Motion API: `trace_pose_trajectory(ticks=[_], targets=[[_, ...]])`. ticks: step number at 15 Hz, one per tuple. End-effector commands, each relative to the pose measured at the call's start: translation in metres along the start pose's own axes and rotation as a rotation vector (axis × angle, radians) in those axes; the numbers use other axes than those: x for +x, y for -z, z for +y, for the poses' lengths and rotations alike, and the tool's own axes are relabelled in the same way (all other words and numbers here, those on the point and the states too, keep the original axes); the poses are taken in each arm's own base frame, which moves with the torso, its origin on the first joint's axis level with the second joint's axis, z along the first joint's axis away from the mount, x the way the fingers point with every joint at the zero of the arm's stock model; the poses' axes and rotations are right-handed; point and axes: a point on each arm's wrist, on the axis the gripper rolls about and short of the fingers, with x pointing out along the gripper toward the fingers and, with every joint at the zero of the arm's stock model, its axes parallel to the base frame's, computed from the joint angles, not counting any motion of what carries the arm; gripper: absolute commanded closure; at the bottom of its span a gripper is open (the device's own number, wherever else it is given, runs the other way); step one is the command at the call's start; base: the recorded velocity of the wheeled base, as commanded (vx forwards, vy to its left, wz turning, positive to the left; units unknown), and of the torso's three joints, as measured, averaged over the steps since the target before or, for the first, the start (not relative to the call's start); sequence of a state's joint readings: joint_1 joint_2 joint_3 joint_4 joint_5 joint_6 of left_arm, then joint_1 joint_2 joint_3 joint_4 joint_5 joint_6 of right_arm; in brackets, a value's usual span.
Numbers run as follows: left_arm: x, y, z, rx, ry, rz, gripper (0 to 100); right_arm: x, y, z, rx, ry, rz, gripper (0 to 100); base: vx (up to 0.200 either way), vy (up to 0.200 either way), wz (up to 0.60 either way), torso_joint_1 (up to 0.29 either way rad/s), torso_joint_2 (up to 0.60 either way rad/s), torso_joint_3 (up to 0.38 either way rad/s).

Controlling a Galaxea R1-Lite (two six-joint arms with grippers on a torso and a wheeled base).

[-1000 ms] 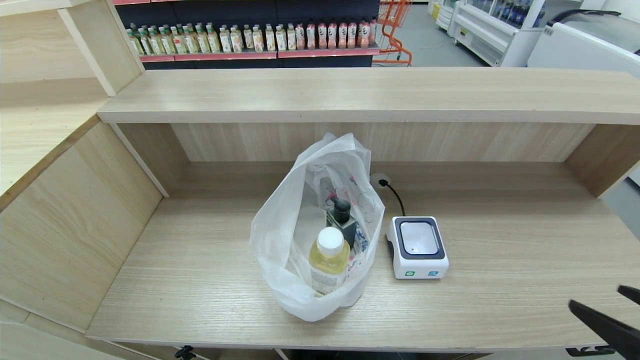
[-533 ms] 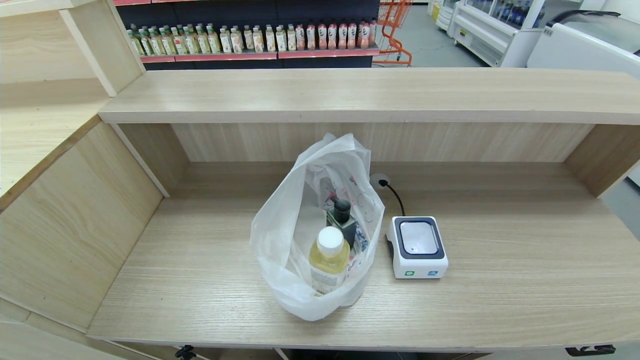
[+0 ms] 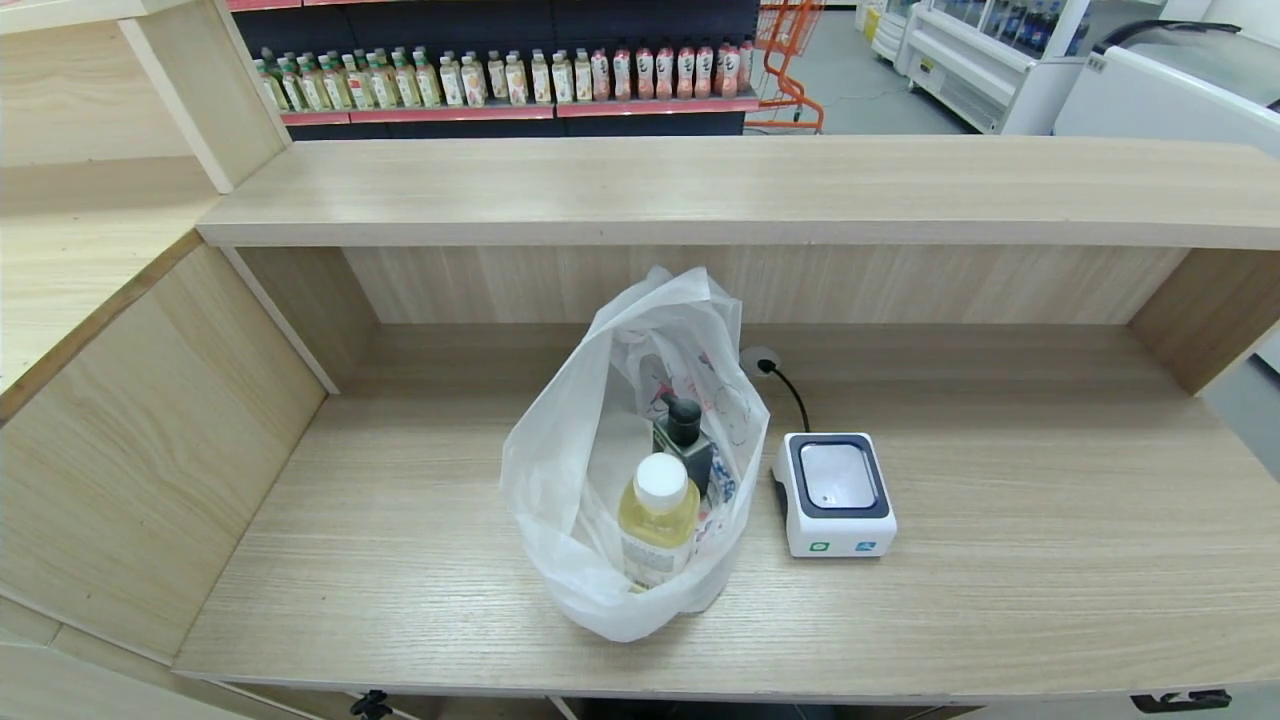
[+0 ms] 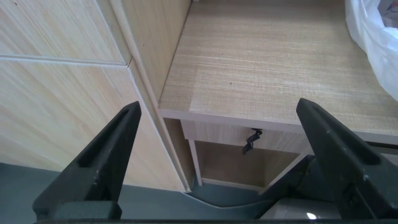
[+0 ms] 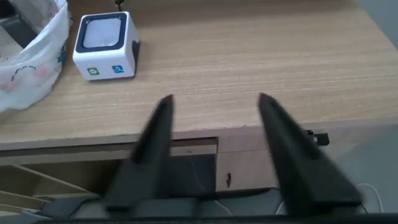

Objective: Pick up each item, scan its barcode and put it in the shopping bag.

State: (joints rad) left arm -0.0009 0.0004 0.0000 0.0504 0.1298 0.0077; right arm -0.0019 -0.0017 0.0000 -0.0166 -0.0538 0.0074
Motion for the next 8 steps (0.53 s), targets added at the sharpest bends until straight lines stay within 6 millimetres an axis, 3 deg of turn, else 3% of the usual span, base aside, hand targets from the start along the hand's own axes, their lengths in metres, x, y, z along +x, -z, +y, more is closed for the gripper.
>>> trace_pose_trajectory(ticks=[1,8], targets=[[0.0000,0.0000,0.0000,0.000,0.000,0.000,0,0.0001,-0.0001,0.0000,0.006,0.001,0.001,100,0.000,0.000,0.00,0.000,0.00,0.000],[0.0000,0.0000,0.0000,-0.003,0.000,0.000,0,0.0001,-0.0001,-0.0001,0.026,0.003,0.001,100,0.000,0.000,0.00,0.000,0.00,0.000]])
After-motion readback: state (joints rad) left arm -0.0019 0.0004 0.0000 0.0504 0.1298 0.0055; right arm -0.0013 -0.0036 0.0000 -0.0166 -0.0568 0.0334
